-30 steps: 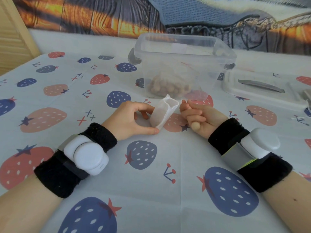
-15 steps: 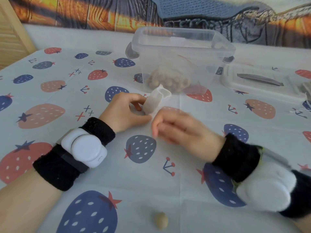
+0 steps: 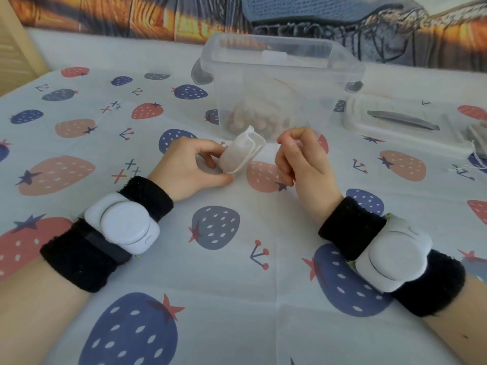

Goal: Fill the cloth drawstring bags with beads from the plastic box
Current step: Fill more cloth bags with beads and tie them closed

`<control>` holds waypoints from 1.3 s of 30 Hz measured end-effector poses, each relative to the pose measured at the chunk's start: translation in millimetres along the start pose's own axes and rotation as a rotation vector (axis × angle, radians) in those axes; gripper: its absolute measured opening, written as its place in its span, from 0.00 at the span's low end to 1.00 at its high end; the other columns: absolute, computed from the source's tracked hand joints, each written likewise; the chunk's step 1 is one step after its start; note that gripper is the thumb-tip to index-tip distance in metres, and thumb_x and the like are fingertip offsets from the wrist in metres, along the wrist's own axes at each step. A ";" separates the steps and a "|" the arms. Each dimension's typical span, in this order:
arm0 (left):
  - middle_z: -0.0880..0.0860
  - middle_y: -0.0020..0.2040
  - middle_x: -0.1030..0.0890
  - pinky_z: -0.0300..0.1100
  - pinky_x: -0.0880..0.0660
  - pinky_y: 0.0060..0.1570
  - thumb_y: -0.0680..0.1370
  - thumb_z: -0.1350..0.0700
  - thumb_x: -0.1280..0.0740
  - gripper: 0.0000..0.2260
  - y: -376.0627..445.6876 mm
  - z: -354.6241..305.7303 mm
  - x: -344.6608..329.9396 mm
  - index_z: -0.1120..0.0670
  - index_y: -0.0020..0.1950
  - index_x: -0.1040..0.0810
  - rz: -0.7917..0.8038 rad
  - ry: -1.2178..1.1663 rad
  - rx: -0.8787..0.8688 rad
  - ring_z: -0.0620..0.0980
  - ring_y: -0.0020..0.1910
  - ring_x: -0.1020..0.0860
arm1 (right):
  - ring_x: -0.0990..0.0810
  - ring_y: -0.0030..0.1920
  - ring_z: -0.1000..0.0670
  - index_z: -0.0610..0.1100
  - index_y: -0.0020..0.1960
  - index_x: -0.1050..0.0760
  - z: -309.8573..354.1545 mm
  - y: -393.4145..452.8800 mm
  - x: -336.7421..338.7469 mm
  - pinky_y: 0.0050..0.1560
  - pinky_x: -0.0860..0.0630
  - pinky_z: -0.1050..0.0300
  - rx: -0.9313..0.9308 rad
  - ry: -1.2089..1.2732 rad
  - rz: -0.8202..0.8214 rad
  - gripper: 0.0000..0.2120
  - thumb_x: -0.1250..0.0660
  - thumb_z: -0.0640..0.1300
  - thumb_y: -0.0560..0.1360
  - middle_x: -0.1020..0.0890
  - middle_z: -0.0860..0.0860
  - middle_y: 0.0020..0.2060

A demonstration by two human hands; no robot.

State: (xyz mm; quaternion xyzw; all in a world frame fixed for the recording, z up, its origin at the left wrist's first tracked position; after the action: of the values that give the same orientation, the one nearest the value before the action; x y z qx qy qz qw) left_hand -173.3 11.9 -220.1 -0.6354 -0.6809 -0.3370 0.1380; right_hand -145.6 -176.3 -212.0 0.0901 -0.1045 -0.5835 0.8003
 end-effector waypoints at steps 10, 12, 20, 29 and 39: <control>0.40 0.39 0.19 0.26 0.34 0.37 0.66 0.60 0.22 0.14 -1.9 -4.7 -1.9 0.46 0.47 0.19 0.024 0.014 -0.022 0.42 0.36 0.26 | 0.31 0.31 0.58 0.47 0.46 0.31 9.5 1.7 0.7 0.33 0.34 0.60 0.228 -0.033 -0.005 0.06 0.34 0.40 0.73 0.29 0.55 0.32; 0.36 0.38 0.19 0.26 0.33 0.37 0.66 0.59 0.22 0.15 -1.9 -6.3 -1.2 0.44 0.46 0.19 0.019 0.020 -0.026 0.43 0.37 0.25 | 0.29 0.35 0.58 0.47 0.46 0.26 12.0 3.0 0.1 0.37 0.32 0.59 0.286 -0.079 -0.001 0.06 0.31 0.39 0.71 0.26 0.59 0.34; 0.33 0.37 0.21 0.26 0.33 0.37 0.66 0.59 0.22 0.16 -3.6 -10.6 -0.8 0.41 0.44 0.21 0.026 0.022 -0.033 0.40 0.36 0.26 | 0.29 0.35 0.59 0.51 0.50 0.23 10.1 3.5 -1.6 0.36 0.33 0.65 0.278 -0.192 0.008 0.11 0.30 0.38 0.72 0.24 0.58 0.37; 0.40 0.40 0.18 0.26 0.33 0.37 0.67 0.58 0.23 0.12 -2.2 -4.9 -1.2 0.46 0.46 0.18 0.031 0.012 -0.026 0.43 0.37 0.24 | 0.26 0.39 0.56 0.55 0.45 0.22 7.7 3.1 -2.0 0.38 0.28 0.56 0.238 -0.256 0.032 0.09 0.31 0.40 0.73 0.20 0.58 0.41; 0.38 0.41 0.18 0.27 0.32 0.37 0.66 0.57 0.23 0.13 -1.8 -5.4 -1.7 0.41 0.45 0.19 0.033 0.004 -0.018 0.42 0.38 0.24 | 0.27 0.36 0.58 0.46 0.46 0.21 6.2 1.0 -3.7 0.33 0.31 0.70 0.180 -0.214 0.058 0.06 0.32 0.35 0.73 0.22 0.55 0.37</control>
State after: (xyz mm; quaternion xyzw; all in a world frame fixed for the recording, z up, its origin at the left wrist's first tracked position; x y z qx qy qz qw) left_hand -176.0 7.2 -217.8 -0.6472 -0.6669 -0.3421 0.1391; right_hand -147.4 -172.6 -205.9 0.0956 -0.2437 -0.5545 0.7899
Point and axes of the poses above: each hand's wrist, its own y-axis towards the middle knuckle, its own x-axis out of the back of the hand, z = x × y, the point moved 4 cm from there along y, towards the middle knuckle
